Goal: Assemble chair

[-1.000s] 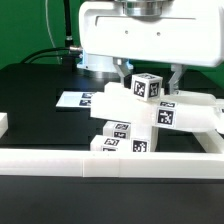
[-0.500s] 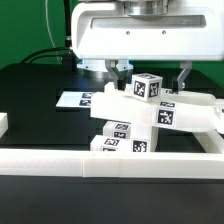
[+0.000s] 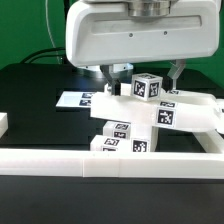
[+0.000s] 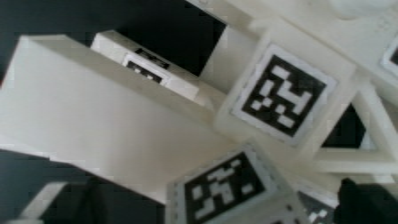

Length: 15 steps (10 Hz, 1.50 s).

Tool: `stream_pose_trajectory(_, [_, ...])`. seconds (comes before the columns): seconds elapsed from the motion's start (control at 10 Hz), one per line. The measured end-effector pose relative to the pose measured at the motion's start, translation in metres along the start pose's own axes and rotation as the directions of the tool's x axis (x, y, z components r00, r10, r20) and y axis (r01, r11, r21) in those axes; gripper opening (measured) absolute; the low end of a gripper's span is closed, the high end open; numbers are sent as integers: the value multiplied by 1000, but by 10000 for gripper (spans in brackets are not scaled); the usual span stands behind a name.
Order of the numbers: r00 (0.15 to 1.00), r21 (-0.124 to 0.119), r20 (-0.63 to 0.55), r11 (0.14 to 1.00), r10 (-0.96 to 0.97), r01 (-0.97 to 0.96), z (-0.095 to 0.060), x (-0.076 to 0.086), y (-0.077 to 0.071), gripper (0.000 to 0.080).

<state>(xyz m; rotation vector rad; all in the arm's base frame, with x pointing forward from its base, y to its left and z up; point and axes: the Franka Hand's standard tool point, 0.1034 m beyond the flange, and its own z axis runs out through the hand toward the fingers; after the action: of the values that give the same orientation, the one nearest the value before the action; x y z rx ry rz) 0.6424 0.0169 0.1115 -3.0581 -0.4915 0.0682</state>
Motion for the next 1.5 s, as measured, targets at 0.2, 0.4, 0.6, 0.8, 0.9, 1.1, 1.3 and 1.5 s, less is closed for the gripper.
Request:
stream_pose_trajectory(0.2, [998,-2,-1,998,-67,67,1,0,-1,648])
stream_pose_trajectory(0.4, [997,-2,-8,997,-72,72,1,3,-5,648])
stream_pose_trajectory(0.6, [998,-2,-8,998,-69,69,1,2,-4,400])
stream_pose_trajectory(0.8, [999,-1,-8,1000,-31,31,1,2,-4,265])
stream_pose_trajectory(0.9, [999,0,-8,999,43,-43,1,2,-4,265])
stream_pose_trajectory(1.1, [975,1,-14,975,221,-221,2,2,-4,265])
stream_pose_trajectory(1.3, [913,4,-35,914,406,-406,2,2,-5,265])
stream_pose_trajectory(1.5, [789,17,-47,791,612,-612,2,2,-5,265])
